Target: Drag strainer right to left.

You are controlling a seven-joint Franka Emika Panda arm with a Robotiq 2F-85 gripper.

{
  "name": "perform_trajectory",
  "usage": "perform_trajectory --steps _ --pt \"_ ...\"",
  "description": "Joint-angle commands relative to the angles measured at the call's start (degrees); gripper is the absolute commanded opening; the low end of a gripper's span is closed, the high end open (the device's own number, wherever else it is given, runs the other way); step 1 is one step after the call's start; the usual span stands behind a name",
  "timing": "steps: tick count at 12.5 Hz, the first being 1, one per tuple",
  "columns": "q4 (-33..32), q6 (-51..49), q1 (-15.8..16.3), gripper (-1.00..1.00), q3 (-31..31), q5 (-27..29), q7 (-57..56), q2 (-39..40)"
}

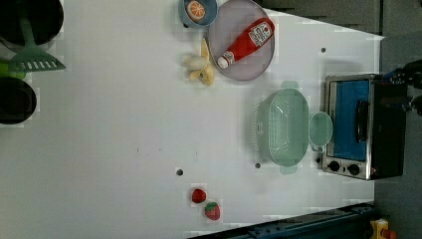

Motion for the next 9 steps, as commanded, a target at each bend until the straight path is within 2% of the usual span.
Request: perform_trajectory --steps 1,4,6,9 --pt "-12.3 -13.8 -1.0 0.4 -3.2 -1.2 4.5 -26.5" --pt "-15.9 -11.7 -0.9 0.99 -3.0 -1.2 4.5 -24.6" --pt "-20.2 -6.7 -0.9 1.0 -2.8 -1.2 5.1 -22.0" --pt "-28.1 7.3 -0.8 1.0 -2.2 -1.2 8.8 -15.5"
